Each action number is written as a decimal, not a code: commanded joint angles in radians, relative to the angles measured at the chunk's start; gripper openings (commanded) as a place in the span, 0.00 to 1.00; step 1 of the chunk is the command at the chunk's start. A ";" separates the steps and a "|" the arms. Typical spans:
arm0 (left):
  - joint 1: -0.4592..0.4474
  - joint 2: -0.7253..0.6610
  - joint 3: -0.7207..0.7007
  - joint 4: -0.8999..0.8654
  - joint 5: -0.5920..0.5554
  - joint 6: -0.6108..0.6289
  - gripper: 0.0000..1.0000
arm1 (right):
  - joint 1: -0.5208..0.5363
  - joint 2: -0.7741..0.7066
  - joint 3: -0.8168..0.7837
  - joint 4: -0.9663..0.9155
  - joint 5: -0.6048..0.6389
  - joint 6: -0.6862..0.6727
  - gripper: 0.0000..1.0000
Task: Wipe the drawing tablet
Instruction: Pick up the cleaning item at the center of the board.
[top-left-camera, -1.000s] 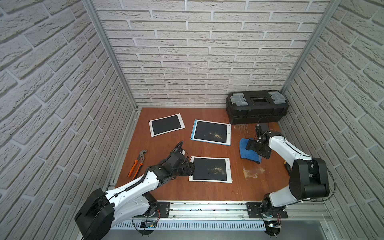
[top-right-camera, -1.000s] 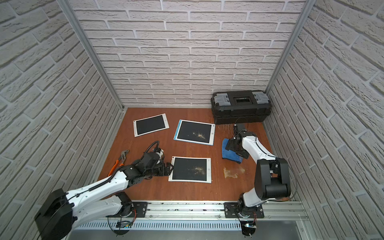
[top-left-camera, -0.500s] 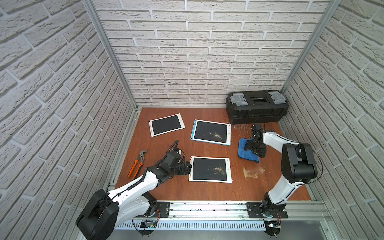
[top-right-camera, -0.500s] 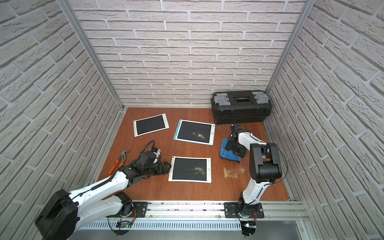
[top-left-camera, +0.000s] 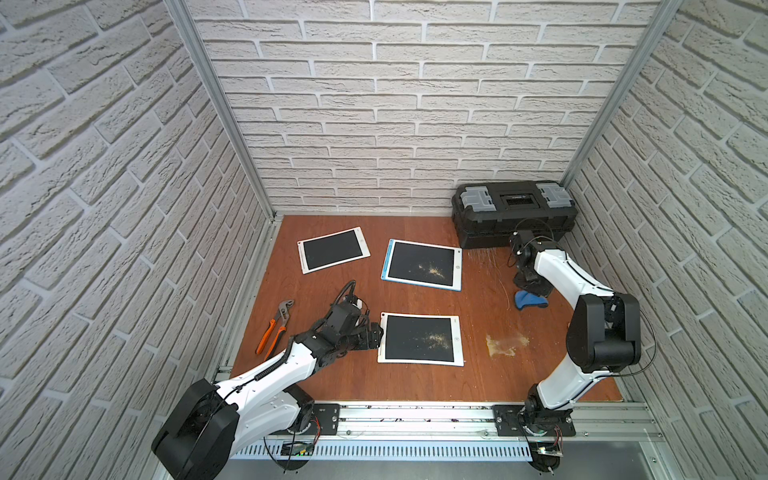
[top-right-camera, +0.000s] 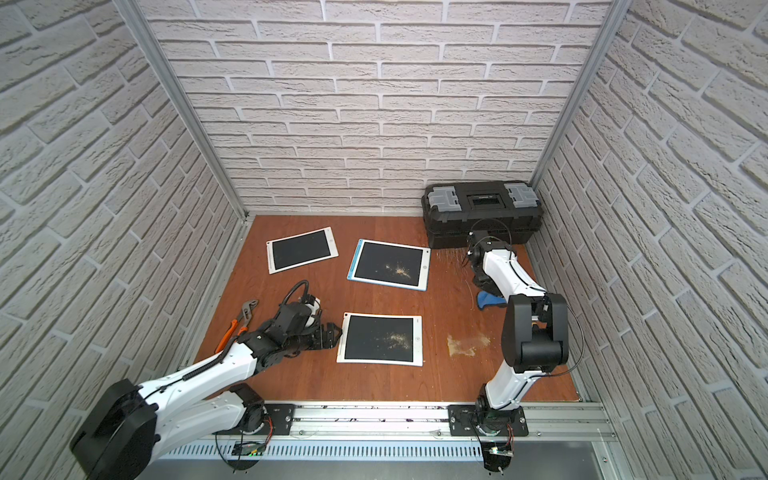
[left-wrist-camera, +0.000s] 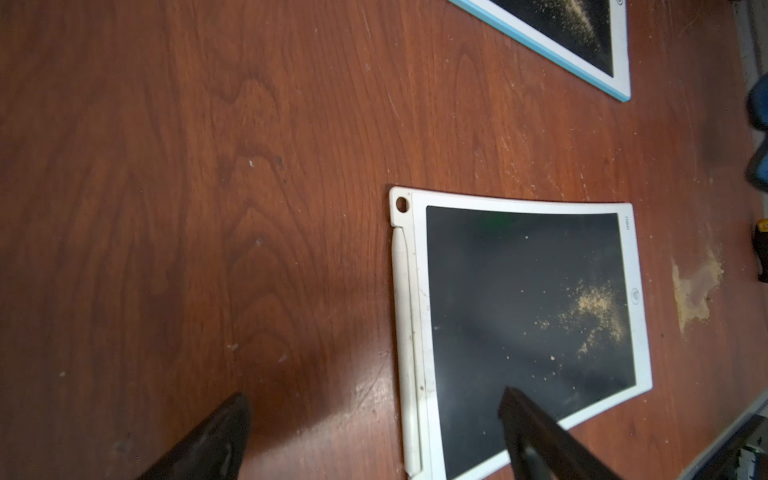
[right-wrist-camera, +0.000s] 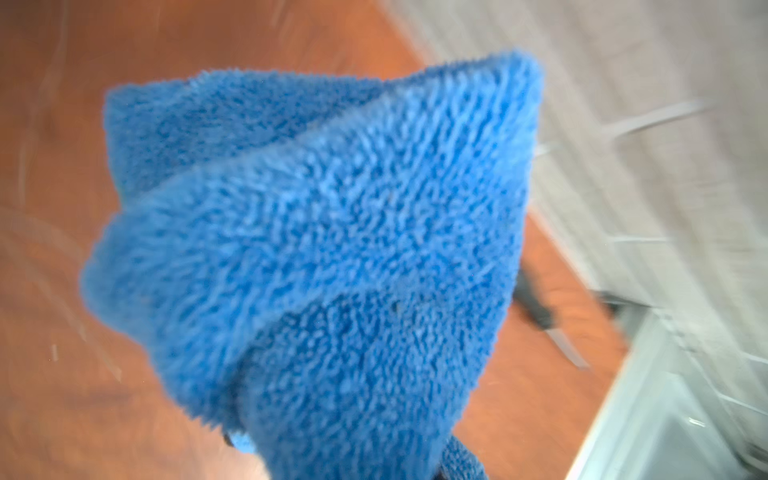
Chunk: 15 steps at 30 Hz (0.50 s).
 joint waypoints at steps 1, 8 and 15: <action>0.008 0.011 0.015 0.032 0.015 0.027 0.95 | 0.010 0.005 0.044 -0.236 0.281 0.139 0.04; 0.009 -0.004 0.000 0.044 0.021 0.014 0.95 | 0.038 0.243 0.174 -0.479 0.406 0.358 0.04; 0.011 -0.068 -0.018 0.007 0.011 0.005 0.95 | 0.082 0.443 0.310 -0.458 0.346 0.326 0.05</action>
